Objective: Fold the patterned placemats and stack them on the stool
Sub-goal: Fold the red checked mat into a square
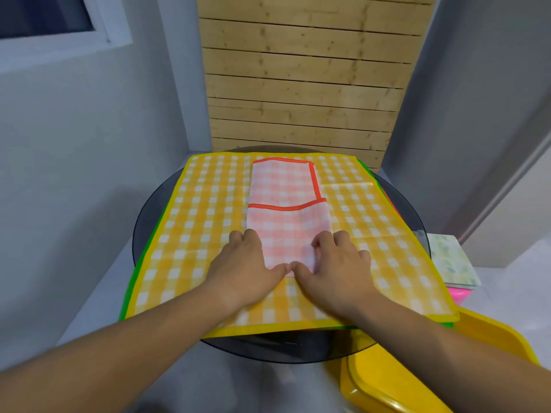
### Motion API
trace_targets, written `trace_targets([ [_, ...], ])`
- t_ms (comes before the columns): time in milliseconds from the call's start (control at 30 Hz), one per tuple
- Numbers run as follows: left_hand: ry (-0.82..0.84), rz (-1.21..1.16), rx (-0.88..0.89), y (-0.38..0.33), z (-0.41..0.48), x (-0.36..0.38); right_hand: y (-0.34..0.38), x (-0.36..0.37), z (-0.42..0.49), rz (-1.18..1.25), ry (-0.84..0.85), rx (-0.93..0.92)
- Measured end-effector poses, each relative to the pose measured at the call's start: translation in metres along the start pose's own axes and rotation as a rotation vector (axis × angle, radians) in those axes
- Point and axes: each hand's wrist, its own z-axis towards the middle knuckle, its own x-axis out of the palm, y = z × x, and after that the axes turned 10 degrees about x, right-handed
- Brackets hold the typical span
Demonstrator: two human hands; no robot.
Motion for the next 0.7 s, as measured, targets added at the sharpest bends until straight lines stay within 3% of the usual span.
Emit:
trace_targets([
  [233, -0.060, 0.091, 0.013, 0.006, -0.004, 0.006, -0.005, -0.003, -0.003, -0.009, 0.003, 0.016],
  [700, 0.143, -0.032, 0.014, 0.042, 0.002, -0.025, -0.053, -0.030, 0.010, 0.129, 0.175, 0.038],
])
